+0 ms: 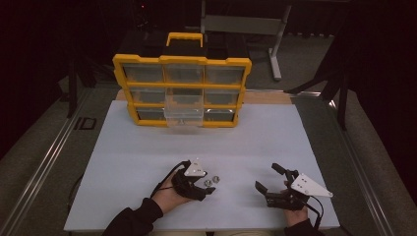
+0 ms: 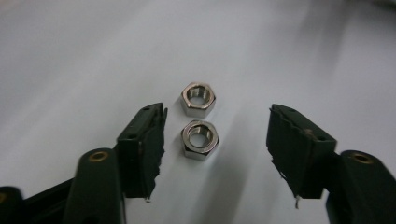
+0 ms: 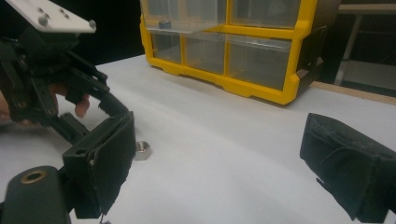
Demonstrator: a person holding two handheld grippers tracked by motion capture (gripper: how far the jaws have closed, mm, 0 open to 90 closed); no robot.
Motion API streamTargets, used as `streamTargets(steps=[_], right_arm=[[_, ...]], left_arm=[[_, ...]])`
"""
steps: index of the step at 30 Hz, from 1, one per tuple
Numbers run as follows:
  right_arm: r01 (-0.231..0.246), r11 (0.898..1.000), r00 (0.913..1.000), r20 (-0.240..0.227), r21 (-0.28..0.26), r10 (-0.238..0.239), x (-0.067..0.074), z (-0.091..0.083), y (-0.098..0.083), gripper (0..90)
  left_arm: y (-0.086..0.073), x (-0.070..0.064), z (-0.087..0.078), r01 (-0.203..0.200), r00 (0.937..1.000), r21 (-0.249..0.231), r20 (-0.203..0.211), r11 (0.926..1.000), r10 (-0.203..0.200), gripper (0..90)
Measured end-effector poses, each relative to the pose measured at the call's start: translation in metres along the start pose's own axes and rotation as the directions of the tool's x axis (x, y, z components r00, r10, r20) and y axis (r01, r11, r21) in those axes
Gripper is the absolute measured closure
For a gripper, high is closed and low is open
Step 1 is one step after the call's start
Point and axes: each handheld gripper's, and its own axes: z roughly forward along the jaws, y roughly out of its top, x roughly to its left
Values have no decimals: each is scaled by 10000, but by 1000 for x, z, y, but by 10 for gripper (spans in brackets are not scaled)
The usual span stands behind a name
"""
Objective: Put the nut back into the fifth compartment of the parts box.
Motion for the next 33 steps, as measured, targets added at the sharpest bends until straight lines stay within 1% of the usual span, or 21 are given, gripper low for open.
streamTargets(steps=[7,8,9,10,11,13,14,18,21,22,24,26,28,30,33], right_arm=[[5,10000,10000,-2,-4,-5,0,0,0,106],[-3,10000,10000,-10,-3,3,0,0,0,106],[-4,10000,10000,-8,-1,4,0,0,0,106],[-3,10000,10000,-10,-2,3,0,0,0,106],[-8,10000,10000,-13,-2,8,0,0,0,106],[4,10000,10000,-6,-4,-4,0,0,0,106],[0,10000,10000,-3,0,0,0,0,0,106],[10,10000,10000,0,-4,-10,0,0,0,105],[12,10000,10000,-2,-4,-12,0,0,0,106],[14,10000,10000,-6,-3,-14,0,0,0,106],[-3,10000,10000,-12,2,3,0,0,0,106],[-13,10000,10000,-17,-5,13,0,0,0,106],[-4,10000,10000,-9,-5,4,0,0,0,106],[0,10000,10000,-10,-3,0,0,0,0,106],[-3,10000,10000,-8,-8,3,0,0,0,106]], left_arm=[[-1,0,9,-161,9997,390,-181,9991,168,505],[-2,-1,10,-92,9996,372,-261,9993,101,524],[-2,-1,11,-104,9995,369,-295,9993,114,544],[-2,-1,11,-91,9996,355,-265,9993,101,560],[-2,-1,12,-128,9993,375,-359,9992,141,570],[-3,-1,13,-176,9993,402,-331,9990,190,591],[-3,-1,14,-235,9988,387,-414,9990,251,597],[-3,-1,14,-266,9984,349,-484,9990,282,634],[-4,-2,14,-404,9975,338,-565,9986,422,649],[-4,-2,14,-489,9972,351,-547,9982,508,664],[-3,-3,14,-422,9976,381,-537,9984,442,674],[-2,-3,14,-488,9972,416,-546,9979,510,699],[-2,-3,14,-480,9971,474,-561,9977,506,701],[-1,-4,13,-600,9962,530,-603,9968,632,702],[0,-4,11,-600,9966,629,-527,9962,634,702]])
